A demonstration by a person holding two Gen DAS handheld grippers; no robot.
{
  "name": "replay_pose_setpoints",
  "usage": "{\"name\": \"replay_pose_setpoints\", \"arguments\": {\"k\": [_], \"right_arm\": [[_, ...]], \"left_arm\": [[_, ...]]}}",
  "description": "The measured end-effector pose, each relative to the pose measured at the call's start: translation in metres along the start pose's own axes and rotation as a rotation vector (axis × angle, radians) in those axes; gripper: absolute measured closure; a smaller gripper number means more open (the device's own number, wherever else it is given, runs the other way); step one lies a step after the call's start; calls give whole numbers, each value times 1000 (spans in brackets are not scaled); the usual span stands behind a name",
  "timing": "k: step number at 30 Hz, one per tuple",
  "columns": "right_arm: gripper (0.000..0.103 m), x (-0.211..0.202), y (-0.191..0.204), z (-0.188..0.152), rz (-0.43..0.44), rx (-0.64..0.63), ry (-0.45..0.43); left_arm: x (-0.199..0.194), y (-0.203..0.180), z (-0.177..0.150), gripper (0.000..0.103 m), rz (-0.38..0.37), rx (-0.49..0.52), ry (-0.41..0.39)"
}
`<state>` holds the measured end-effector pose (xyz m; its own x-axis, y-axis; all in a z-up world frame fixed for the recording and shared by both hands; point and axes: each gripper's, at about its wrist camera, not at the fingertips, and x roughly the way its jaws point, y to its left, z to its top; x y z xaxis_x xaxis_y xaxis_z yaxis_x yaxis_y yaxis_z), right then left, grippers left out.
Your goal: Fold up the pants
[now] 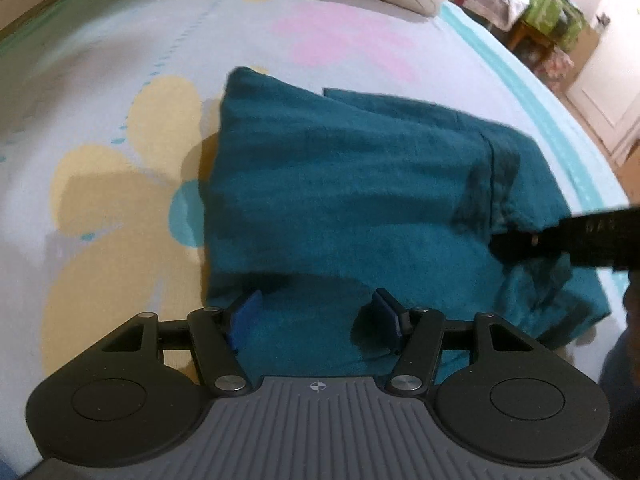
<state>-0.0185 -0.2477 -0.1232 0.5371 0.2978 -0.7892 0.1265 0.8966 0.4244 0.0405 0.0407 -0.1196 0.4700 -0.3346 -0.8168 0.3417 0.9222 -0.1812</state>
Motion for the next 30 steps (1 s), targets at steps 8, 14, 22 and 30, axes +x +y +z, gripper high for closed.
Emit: {"name": "replay_pose_setpoints", "arguments": {"k": [8,14,22,30], "right_arm": [[85,-90,59,-3,-12,-208,-230],[84,-106,3,0,-319,-101,-207],[71,-55,-34,-3,-411,-8,-40],[55,-52,-36,3,-408,44,-31]], "left_arm": [[-38,17,12,44,29,-101,-134],[-38,5,19,44,7,-56,-134],[-3,-20,27,44,-9,36,-27],[12,-43,-12,43,8,190,57]]}}
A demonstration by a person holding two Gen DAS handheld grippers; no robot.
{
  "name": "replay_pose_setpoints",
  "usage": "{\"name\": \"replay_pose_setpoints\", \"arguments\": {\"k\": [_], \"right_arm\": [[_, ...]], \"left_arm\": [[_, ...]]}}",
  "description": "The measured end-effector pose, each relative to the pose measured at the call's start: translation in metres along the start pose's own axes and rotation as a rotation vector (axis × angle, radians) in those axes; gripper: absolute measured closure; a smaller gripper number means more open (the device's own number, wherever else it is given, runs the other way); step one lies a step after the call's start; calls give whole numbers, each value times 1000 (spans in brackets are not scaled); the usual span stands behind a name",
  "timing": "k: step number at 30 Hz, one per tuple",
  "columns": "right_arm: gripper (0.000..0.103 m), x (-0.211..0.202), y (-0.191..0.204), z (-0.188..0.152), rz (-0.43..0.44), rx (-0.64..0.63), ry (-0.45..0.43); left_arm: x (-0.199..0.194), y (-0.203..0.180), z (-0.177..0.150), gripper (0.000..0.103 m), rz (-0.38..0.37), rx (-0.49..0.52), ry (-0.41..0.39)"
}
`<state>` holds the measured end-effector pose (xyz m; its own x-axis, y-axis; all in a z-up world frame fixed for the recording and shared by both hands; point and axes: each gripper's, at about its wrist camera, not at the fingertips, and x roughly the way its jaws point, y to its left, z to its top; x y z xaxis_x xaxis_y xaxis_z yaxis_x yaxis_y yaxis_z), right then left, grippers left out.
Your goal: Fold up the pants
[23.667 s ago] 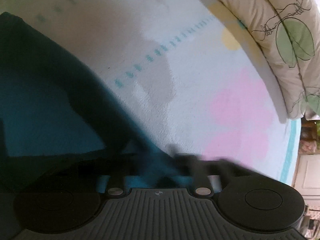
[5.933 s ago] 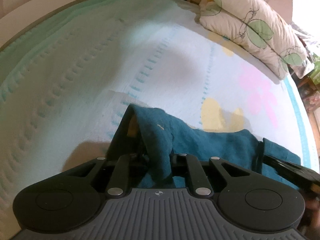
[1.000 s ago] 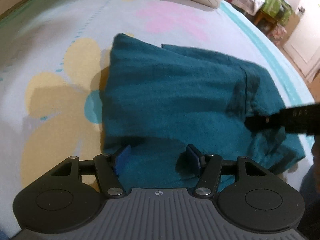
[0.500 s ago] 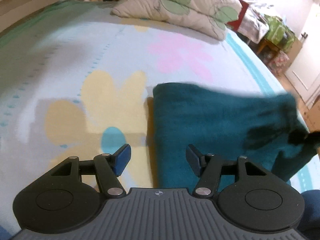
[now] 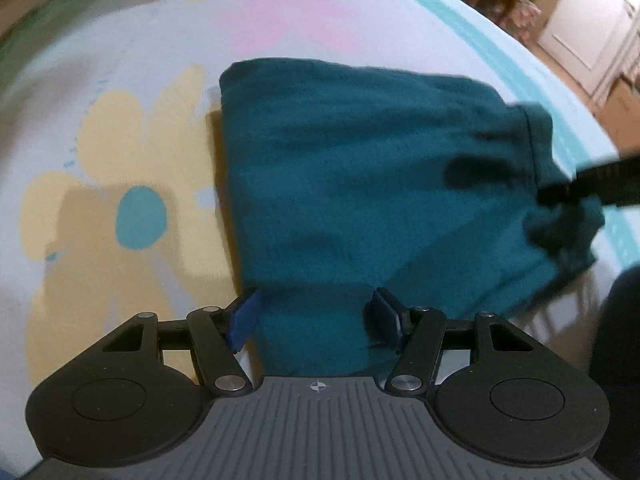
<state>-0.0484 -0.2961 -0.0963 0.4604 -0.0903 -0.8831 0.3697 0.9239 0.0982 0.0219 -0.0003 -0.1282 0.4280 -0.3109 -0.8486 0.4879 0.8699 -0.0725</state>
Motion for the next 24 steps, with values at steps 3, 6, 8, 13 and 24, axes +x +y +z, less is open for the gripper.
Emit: {"name": "replay_pose_setpoints", "arguments": {"k": [3,6,8,13,24], "right_arm": [[50,4,-4,0,-9,27,12],[48,5,-4,0,-15,29,20],[46,2,-5,0,-7,29,14],[38,4,-12,7,13,42,-12],[14,33,-16,27,158,16,-4]], "left_arm": [[-5,-2,-10,43,13,14,-19],[-9,2,-8,43,1,-4,-12],[-13,8,-6,43,-13,-33,-15],[-21,27,7,43,-19,-92,-57],[11,63,42,43,-104,-250,6]]}}
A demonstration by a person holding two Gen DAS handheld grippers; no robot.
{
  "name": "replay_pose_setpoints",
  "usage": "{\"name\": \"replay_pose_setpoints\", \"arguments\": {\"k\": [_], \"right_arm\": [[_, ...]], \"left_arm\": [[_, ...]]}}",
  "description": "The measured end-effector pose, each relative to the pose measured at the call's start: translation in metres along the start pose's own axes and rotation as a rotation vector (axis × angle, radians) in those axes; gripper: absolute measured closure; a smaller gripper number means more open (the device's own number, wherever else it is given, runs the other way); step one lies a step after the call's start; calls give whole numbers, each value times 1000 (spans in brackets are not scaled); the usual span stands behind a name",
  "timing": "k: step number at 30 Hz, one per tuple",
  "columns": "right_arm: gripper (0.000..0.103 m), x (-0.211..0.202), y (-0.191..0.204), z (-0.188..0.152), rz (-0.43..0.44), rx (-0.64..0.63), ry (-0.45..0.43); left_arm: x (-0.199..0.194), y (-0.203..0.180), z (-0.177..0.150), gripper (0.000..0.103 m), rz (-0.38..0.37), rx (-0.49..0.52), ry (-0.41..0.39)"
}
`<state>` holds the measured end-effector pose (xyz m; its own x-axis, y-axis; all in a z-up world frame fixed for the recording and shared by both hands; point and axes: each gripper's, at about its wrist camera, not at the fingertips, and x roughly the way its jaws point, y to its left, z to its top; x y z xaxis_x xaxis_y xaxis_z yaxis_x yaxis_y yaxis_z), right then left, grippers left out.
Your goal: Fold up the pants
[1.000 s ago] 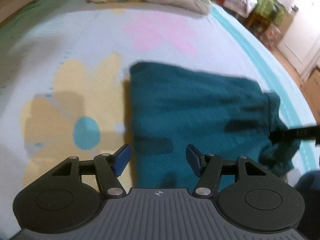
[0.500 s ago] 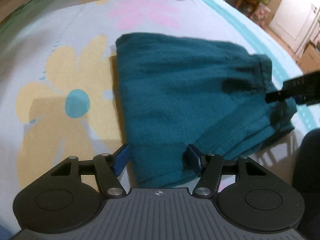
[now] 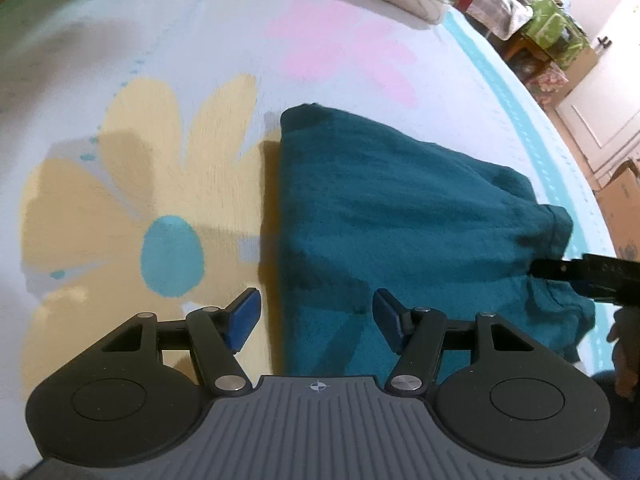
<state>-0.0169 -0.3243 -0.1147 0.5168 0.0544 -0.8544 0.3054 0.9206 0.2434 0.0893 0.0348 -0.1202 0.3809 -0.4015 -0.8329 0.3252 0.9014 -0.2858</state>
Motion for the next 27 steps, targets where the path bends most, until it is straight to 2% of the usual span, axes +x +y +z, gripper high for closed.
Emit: {"name": "replay_pose_setpoints", "arguments": {"k": [3,8,11,14,15,17,18,19,20,21,23,24,27], "right_arm": [[9,5,3,0,29,-12,-19],[8,15,-3,2,132,23,-99],[8,20,-5,4,146,29,-118],[9,21,-5,4,151,32,-123],[11,19,-5,4,157,35,-125],[35,16,-8,3,146,48,-135],[42,12,-11,1,148,59,-134],[53,11,-15,1,165,83,-131],[64,11,-17,1,188,105,-128],[67,9,-18,0,207,118,-130],[72,5,-10,-2,188,77,-144],[73,2,-4,-3,167,45,-149],[77,-13,17,-9,158,-13,-167]], "left_arm": [[11,-1,1,43,9,4,26],[19,-19,7,41,27,94,4],[26,-28,12,40,30,113,-10],[30,-33,15,39,32,88,-22],[31,-31,16,39,30,69,-27],[30,-26,16,39,26,30,-32],[30,-25,16,39,22,19,-33],[29,-25,16,44,18,18,-31],[28,-25,15,60,20,23,-32],[27,-27,17,69,41,36,-34],[22,-27,16,88,69,45,-46],[17,-27,15,92,71,40,-61],[-4,-25,12,95,79,34,-115]]}}
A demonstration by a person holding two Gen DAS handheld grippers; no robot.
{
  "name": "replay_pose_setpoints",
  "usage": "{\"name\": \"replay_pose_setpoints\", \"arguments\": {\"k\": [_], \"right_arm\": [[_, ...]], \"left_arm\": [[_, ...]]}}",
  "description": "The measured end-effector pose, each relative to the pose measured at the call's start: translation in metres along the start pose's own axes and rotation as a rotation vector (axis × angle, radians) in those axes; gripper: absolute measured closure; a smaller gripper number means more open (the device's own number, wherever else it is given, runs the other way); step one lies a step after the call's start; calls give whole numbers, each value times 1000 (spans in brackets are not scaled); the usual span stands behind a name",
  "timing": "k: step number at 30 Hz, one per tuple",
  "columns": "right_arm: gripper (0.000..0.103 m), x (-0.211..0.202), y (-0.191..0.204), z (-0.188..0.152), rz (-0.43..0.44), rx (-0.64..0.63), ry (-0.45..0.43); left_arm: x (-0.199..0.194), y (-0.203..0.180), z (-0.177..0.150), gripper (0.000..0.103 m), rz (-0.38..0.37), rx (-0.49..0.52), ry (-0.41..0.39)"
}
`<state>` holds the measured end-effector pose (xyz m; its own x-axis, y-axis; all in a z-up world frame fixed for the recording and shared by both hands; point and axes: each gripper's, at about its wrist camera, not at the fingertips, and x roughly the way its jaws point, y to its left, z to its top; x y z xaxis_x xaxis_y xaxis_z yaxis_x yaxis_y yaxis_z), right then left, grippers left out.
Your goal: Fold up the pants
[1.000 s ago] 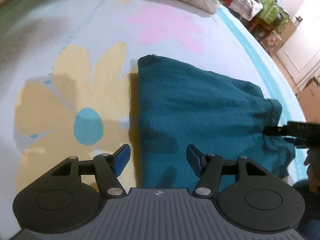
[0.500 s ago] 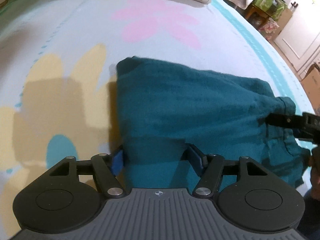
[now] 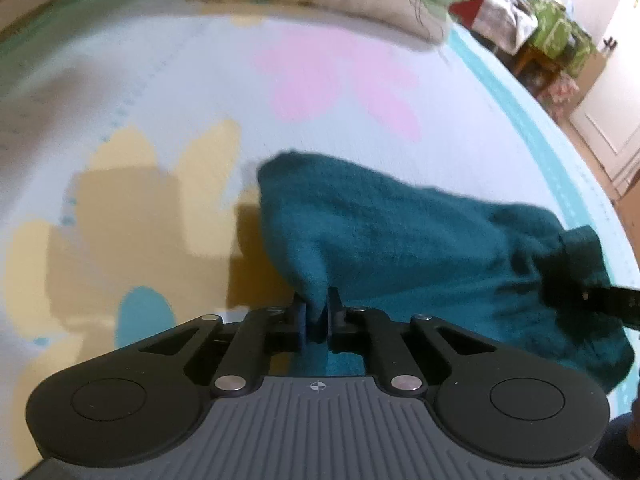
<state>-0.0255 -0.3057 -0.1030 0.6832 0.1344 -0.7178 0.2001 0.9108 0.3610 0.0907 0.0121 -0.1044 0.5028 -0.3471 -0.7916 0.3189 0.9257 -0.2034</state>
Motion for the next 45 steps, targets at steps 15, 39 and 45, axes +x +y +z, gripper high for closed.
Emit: {"name": "replay_pose_setpoints", "arguments": {"k": [15,39,45], "right_arm": [[73,78,169,61,249,-194,44],[63,97,197,-15,21,-461,56],[65,106,197,-26,-22,-508,78]], "left_arm": [[-68,120,47,93,204,-54,-116],[-56,96,-41,89,253,-157,13],[-53,91,-41,89,286,-124,-3]]}}
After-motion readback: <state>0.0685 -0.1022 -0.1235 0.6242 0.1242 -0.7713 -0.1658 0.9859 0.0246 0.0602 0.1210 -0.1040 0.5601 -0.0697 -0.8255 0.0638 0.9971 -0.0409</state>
